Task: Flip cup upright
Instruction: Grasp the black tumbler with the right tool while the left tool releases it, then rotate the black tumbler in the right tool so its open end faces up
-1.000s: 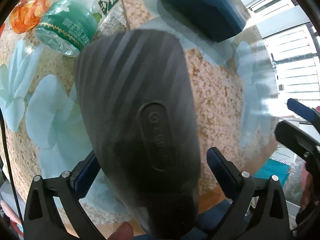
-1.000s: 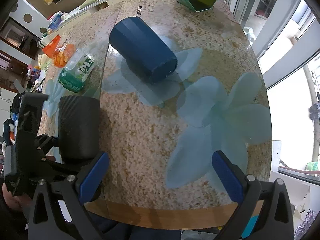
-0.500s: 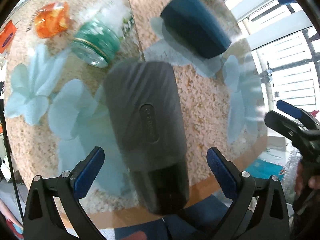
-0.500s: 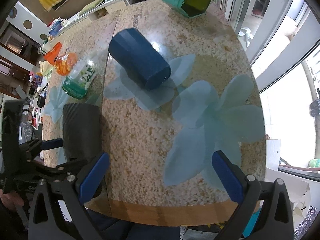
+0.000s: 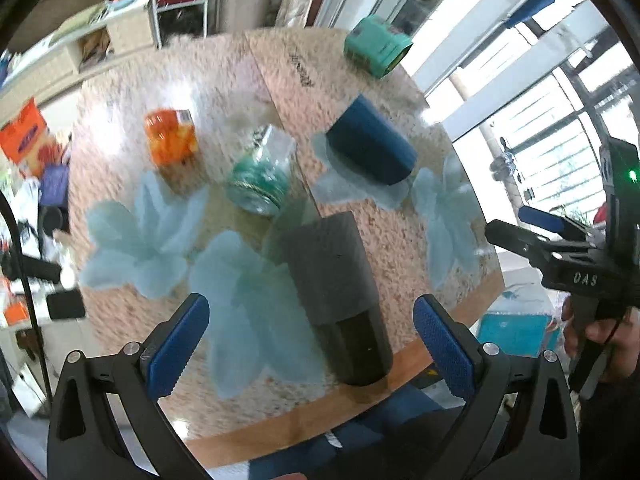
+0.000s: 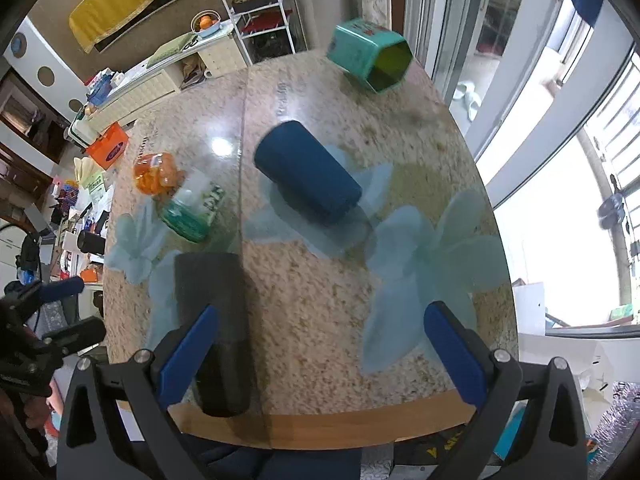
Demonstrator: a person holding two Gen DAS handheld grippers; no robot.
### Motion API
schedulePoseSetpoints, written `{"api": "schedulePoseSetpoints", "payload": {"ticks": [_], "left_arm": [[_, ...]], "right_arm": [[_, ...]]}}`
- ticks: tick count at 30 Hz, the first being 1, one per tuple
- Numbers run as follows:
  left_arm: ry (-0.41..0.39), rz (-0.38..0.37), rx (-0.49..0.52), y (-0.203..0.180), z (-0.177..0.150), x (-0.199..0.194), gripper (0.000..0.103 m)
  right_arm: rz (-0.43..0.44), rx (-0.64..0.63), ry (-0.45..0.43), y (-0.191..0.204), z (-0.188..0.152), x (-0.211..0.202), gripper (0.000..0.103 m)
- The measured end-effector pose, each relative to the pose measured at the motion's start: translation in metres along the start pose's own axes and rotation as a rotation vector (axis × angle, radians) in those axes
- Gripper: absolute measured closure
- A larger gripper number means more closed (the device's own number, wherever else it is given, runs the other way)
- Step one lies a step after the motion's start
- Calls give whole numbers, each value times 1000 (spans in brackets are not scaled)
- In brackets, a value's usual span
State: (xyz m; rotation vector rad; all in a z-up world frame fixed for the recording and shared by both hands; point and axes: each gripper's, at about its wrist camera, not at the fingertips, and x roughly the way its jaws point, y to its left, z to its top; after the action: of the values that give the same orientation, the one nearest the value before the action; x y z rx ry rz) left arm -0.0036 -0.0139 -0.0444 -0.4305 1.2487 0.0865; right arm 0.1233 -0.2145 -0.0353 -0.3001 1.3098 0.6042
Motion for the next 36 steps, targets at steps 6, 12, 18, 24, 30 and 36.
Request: {"api": "schedulePoseSetpoints", "payload": {"ticks": [6,12,18,24,30,36], "left_arm": [[-1,-20,58,18,-12,-10,0],[21,-47,47,43,-28,0,0],[41,-100,9,69,-35,15,0],[43,-117,-62,94,-40,26,0],[60,-121,-104,109,-43,37,0],[75,-119,-112,110,-45,43,0]], "right_arm": [[3,3,29,33,4,11,0],[-6,-40,97,75,5,42,0],[-68,-76,205,106,16,92,0],[-142,-98,321,117,24,142,0],[-121,-59,424,116,27,178,0],[-10,24,480,110,22,197,26]]}}
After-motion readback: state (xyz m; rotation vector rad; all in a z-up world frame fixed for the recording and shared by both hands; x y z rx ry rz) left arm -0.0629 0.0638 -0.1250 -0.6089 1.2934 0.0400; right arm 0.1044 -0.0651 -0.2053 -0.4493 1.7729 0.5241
